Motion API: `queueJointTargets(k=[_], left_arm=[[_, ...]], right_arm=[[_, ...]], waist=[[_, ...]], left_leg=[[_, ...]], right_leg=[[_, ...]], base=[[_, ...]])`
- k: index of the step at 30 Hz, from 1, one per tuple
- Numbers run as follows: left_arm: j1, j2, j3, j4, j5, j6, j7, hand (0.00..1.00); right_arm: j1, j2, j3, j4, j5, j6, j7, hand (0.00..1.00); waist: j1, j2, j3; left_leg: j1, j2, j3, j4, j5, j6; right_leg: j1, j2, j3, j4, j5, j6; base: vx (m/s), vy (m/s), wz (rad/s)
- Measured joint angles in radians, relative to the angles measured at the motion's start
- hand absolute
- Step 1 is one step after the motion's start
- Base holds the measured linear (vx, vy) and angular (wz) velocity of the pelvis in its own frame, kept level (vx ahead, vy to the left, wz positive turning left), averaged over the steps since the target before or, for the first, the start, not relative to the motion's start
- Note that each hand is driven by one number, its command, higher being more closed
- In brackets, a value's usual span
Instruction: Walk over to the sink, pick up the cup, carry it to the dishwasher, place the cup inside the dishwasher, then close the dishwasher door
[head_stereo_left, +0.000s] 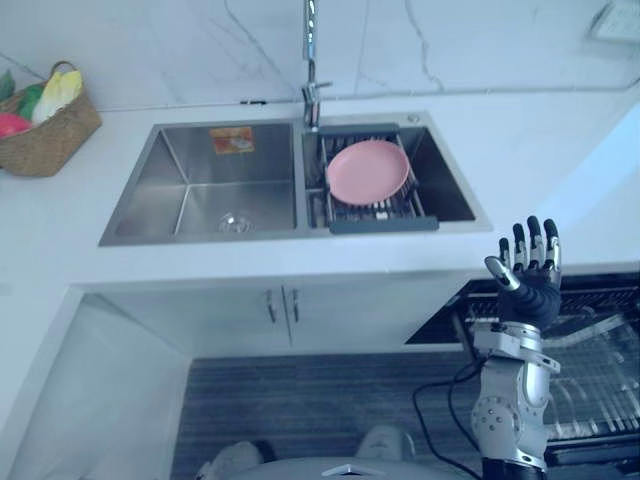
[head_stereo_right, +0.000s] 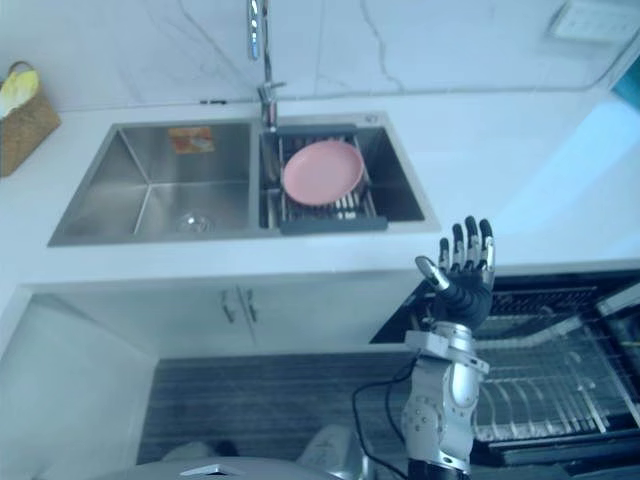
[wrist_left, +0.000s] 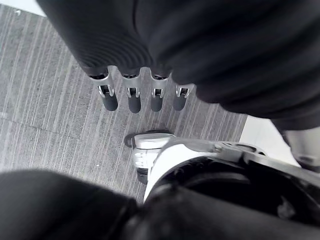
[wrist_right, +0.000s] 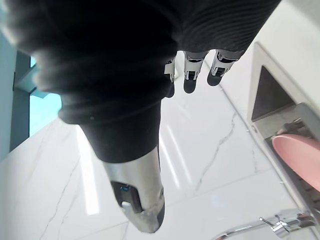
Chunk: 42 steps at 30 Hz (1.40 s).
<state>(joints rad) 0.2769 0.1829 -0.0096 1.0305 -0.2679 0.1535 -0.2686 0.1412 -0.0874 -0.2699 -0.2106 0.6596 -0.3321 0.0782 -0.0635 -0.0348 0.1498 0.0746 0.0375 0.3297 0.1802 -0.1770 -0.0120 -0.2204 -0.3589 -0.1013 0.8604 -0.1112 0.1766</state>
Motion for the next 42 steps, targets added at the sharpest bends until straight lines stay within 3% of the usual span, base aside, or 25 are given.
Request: queueJointTargets(k=[1,2,3,4,5,6,7,8,10,14,16,17,18,25,29,32,35,39,42], left_arm=[[-0.002,0.003,-0.008,-0.001,0.0,0.0,-0.004,0.0],[-0.003,0.01,-0.034,-0.002,0.004,-0.002,-0.015,0.0],[-0.011,0.01,-0.044,-0.003,0.008,-0.002,-0.035,0.0],[-0.018,0.006,-0.049,-0.002,0.011,-0.001,-0.037,0.0],[-0.016,0.01,-0.057,0.005,0.019,0.0,-0.039,0.0],[-0.01,0.017,-0.063,0.004,0.022,-0.002,-0.04,0.0],[-0.011,0.019,-0.066,0.013,0.03,-0.01,-0.042,0.0],[-0.021,-0.006,-0.074,0.013,0.039,-0.009,-0.036,0.0],[-0.026,-0.012,-0.076,0.011,0.039,-0.012,-0.041,0.0],[-0.034,-0.014,-0.071,0.01,0.092,-0.012,-0.04,0.0],[-0.039,-0.016,-0.07,0.01,0.098,-0.003,-0.033,0.0],[-0.042,-0.016,-0.069,0.011,0.098,0.0,-0.031,0.0],[-0.045,-0.017,-0.057,0.011,0.101,-0.001,-0.025,0.0],[-0.071,-0.028,-0.03,0.012,0.164,-0.001,-0.023,0.0],[-0.079,-0.038,-0.03,0.012,0.166,-0.01,-0.016,0.0],[-0.079,-0.043,-0.022,0.008,0.165,-0.031,0.007,0.0],[-0.08,-0.047,0.0,0.001,0.174,-0.051,0.015,0.0],[-0.08,-0.041,-0.015,-0.001,0.199,-0.095,0.018,0.0],[-0.077,-0.027,-0.031,-0.011,0.211,-0.113,0.022,0.0]], right_arm=[[-0.002,-0.003,0.0,0.002,-0.002,-0.002,0.0,0.0],[-0.011,-0.005,-0.005,0.004,-0.03,-0.018,-0.003,0.0],[-0.021,-0.011,-0.009,0.004,-0.045,-0.041,-0.007,0.0],[-0.03,-0.016,-0.009,0.005,-0.056,-0.049,-0.015,0.0],[-0.041,-0.031,-0.008,0.004,-0.073,-0.071,-0.026,0.0],[-0.037,-0.038,-0.009,0.003,-0.073,-0.086,-0.029,0.0],[-0.018,-0.063,-0.015,0.012,-0.073,-0.108,-0.038,0.0],[-0.027,-0.086,-0.021,0.022,-0.076,-0.112,-0.044,0.0],[-0.036,-0.086,-0.037,0.021,-0.09,-0.132,-0.048,0.0],[-0.011,-0.082,-0.069,0.001,-0.178,-0.149,-0.114,0.0],[-0.004,-0.083,-0.082,-0.066,-0.195,-0.162,-0.113,0.0],[-0.004,-0.083,-0.089,-0.078,-0.195,-0.164,-0.112,0.0],[-0.003,-0.083,-0.097,-0.094,-0.194,-0.164,-0.107,0.0],[0.012,-0.083,-0.101,-0.171,-0.144,-0.152,-0.043,0.0],[0.011,-0.082,-0.108,-0.17,-0.134,-0.124,-0.018,0.0],[0.012,-0.081,-0.109,-0.167,-0.112,-0.122,0.003,0.0],[0.01,-0.081,-0.104,-0.163,-0.116,-0.122,0.002,0.0],[0.013,-0.08,-0.114,-0.162,-0.116,-0.123,-0.027,0.0],[0.017,-0.068,-0.129,-0.159,-0.116,-0.123,-0.035,0.0]], waist=[[-0.001,0.001,0.0],[-0.005,0.006,0.003],[-0.011,0.018,0.008],[-0.015,0.027,0.014],[-0.025,0.037,0.02],[-0.028,0.022,0.018],[-0.021,0.038,0.021],[-0.022,0.088,0.021],[-0.032,0.114,0.034],[-0.05,0.121,0.037],[-0.051,0.122,0.037],[-0.05,0.122,0.037],[-0.044,0.114,0.041],[-0.054,0.106,0.045],[-0.056,0.101,0.047],[-0.054,0.093,0.051],[-0.053,0.091,0.053],[-0.06,0.1,0.044],[-0.061,0.071,0.052]], left_leg=[[0.024,0.006,0.001,-0.019,0.001,-0.005],[0.067,0.016,0.002,-0.054,-0.001,-0.014],[0.095,0.034,0.014,-0.068,-0.005,-0.032],[0.11,0.045,0.016,-0.069,-0.011,-0.043],[0.14,0.063,0.02,-0.067,-0.032,-0.073],[0.154,0.059,0.017,-0.062,-0.045,-0.091],[0.188,0.073,0.005,-0.057,-0.071,-0.123],[0.181,0.119,0.017,-0.06,-0.068,-0.121],[0.188,0.132,0.025,-0.065,-0.061,-0.112],[0.192,0.165,0.033,-0.025,-0.065,-0.111],[0.194,0.166,0.054,-0.03,-0.113,-0.093],[0.194,0.166,0.054,-0.035,-0.133,-0.1],[0.194,0.16,0.06,-0.031,-0.138,-0.125],[0.157,0.114,0.088,-0.029,-0.112,-0.118],[0.133,0.099,0.084,0.007,-0.015,-0.095],[0.084,0.117,0.073,0.121,0.048,-0.096],[0.035,0.105,0.032,0.112,-0.019,-0.088],[0.035,0.097,0.065,-0.033,-0.007,-0.08],[0.049,0.046,0.076,-0.099,0.01,-0.06]], right_leg=[[-0.016,0.028,-0.027,0.026,-0.043,-0.026],[-0.054,0.063,-0.109,0.03,-0.113,-0.085],[-0.101,0.082,-0.19,-0.026,-0.143,-0.143],[-0.12,0.093,-0.223,-0.088,-0.139,-0.161],[-0.147,0.111,-0.25,-0.296,-0.061,-0.179],[-0.142,0.117,-0.246,-0.409,0.019,-0.18],[-0.092,0.142,-0.248,-0.448,0.141,-0.209],[-0.092,0.186,-0.247,-0.453,0.153,-0.213],[-0.091,0.202,-0.247,-0.44,0.101,-0.214],[-0.04,0.228,-0.269,-0.465,0.068,-0.2],[-0.044,0.235,-0.268,-0.465,0.065,-0.189],[-0.051,0.237,-0.266,-0.461,0.067,-0.187],[-0.059,0.237,-0.257,-0.456,0.077,-0.184],[-0.11,0.217,-0.21,-0.482,0.122,-0.174],[-0.064,0.202,-0.215,-0.562,0.143,-0.173],[0.008,0.201,-0.231,-0.667,0.162,-0.177],[0.061,0.209,-0.243,-0.746,0.193,-0.191],[0.06,0.247,-0.244,-0.754,0.21,-0.172],[0.071,0.223,-0.225,-0.814,0.275,-0.154]], base=[[0.3,-0.115,-0.08],[0.3,-0.12,0.0],[0.31,-0.13,0.02],[0.38,-0.184,0.07],[0.34,-0.179,0.11],[0.47,-0.246,0.07],[0.39,-0.185,-0.09],[0.44,-0.191,-0.14],[0.26,-0.12,-0.06],[0.11,-0.1,0.15],[-0.05,0.016,-0.03],[-0.08,0.075,-0.16],[-0.08,0.088,-0.22],[-0.02,0.086,-0.14],[0.09,-0.036,0.08],[0.1,-0.068,0.13],[0.05,0.006,0.06],[-0.02,0.075,-0.11],[-0.07,0.126,-0.04]])
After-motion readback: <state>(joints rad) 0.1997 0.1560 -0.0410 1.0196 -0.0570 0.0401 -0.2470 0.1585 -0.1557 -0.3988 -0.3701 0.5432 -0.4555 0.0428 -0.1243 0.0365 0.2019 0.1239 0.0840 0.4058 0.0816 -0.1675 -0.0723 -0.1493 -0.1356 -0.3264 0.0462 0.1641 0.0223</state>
